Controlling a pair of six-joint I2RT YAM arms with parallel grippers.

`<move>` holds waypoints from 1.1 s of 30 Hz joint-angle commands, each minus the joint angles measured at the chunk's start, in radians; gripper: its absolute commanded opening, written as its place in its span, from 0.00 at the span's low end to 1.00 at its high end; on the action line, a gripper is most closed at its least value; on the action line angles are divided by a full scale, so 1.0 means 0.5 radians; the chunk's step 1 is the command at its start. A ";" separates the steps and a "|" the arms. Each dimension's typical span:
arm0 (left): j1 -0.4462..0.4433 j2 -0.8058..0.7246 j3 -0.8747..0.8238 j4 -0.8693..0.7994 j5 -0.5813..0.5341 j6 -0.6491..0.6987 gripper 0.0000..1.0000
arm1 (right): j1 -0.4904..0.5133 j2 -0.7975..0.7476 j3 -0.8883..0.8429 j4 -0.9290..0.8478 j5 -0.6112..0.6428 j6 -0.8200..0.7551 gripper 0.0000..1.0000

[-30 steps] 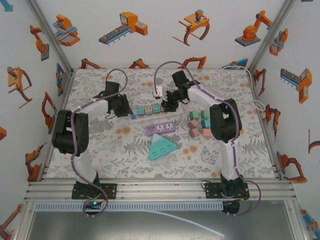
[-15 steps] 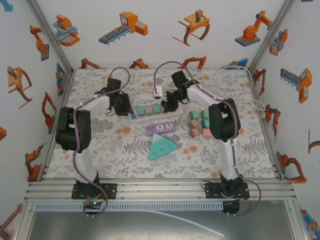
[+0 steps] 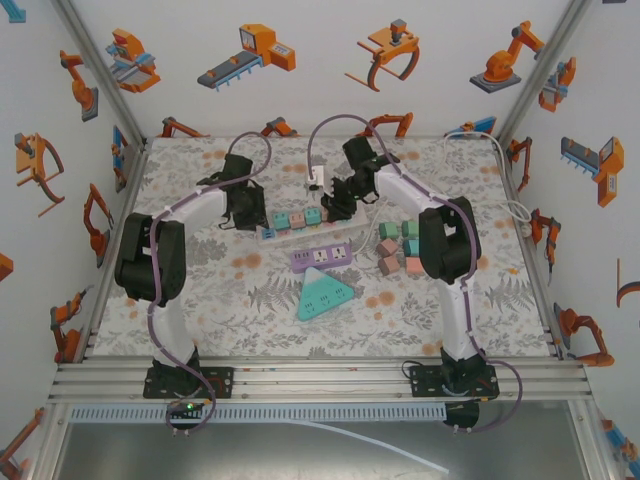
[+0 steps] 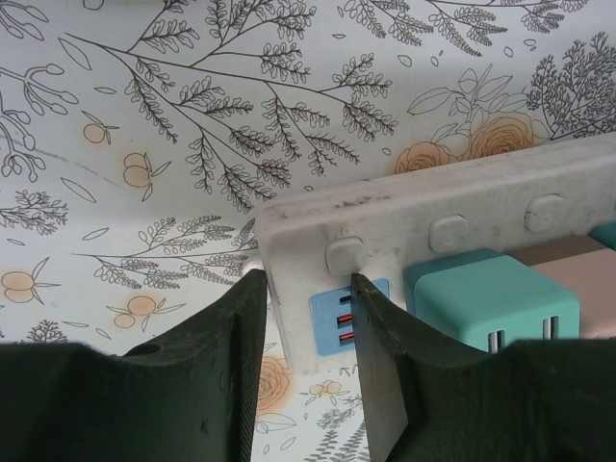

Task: Pull the plug off the socket

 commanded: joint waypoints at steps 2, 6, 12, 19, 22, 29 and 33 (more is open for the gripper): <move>-0.084 0.207 -0.082 -0.356 -0.200 0.170 0.41 | 0.018 -0.039 0.133 0.103 -0.162 0.074 0.19; -0.119 0.232 -0.064 -0.359 -0.135 0.217 0.41 | 0.041 -0.017 0.136 0.001 -0.050 -0.035 0.18; -0.154 0.308 -0.012 -0.414 -0.088 0.238 0.41 | 0.043 -0.020 0.139 -0.007 -0.113 -0.024 0.17; -0.150 0.268 -0.025 -0.402 -0.102 0.223 0.41 | 0.041 -0.062 0.141 -0.009 -0.099 -0.018 0.17; -0.143 0.228 0.000 -0.396 -0.050 0.212 0.41 | 0.041 -0.118 0.115 0.008 -0.095 0.026 0.17; -0.105 0.074 0.105 -0.404 -0.027 0.225 0.43 | 0.009 -0.393 -0.132 0.258 -0.081 0.417 0.17; -0.071 -0.049 0.143 -0.406 -0.016 0.282 0.45 | -0.063 -0.613 -0.364 0.533 -0.012 0.857 0.18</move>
